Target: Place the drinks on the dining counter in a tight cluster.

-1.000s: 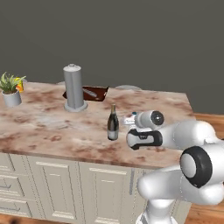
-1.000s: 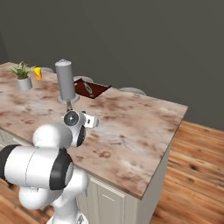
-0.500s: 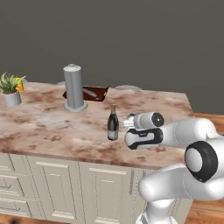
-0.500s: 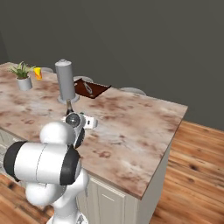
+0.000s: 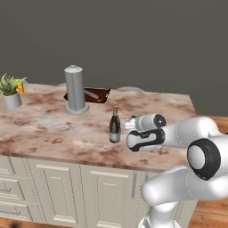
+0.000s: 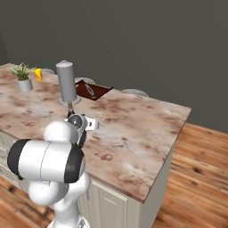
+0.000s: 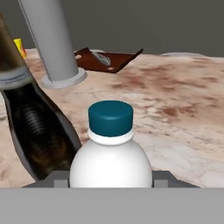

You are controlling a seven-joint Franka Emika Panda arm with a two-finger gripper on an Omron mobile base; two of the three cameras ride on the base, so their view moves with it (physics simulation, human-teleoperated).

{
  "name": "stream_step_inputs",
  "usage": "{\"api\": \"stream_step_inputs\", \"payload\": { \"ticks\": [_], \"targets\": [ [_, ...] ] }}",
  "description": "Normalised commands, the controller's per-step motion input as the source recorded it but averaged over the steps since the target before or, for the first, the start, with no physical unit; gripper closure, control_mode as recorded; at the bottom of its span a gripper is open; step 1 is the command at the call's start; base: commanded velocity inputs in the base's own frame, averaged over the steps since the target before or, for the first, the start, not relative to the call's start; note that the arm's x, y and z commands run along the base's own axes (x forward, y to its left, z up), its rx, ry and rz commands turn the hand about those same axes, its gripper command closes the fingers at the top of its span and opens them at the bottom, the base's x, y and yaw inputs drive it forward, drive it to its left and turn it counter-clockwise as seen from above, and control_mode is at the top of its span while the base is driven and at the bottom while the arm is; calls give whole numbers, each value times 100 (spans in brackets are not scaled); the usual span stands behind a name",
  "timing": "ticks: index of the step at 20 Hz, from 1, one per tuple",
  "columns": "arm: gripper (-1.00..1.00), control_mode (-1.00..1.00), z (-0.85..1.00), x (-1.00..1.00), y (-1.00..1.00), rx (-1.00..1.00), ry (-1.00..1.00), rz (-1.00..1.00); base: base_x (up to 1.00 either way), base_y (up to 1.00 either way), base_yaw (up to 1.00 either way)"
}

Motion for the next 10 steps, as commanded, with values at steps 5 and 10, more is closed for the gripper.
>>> {"api": "stream_step_inputs", "payload": {
  "ticks": [5,10],
  "targets": [
    [100,-100,-4,7,1,-6,0,1,0,0,0],
    [100,-100,-12,0,7,-5,-1,0,0,0,0]
  ]
}}
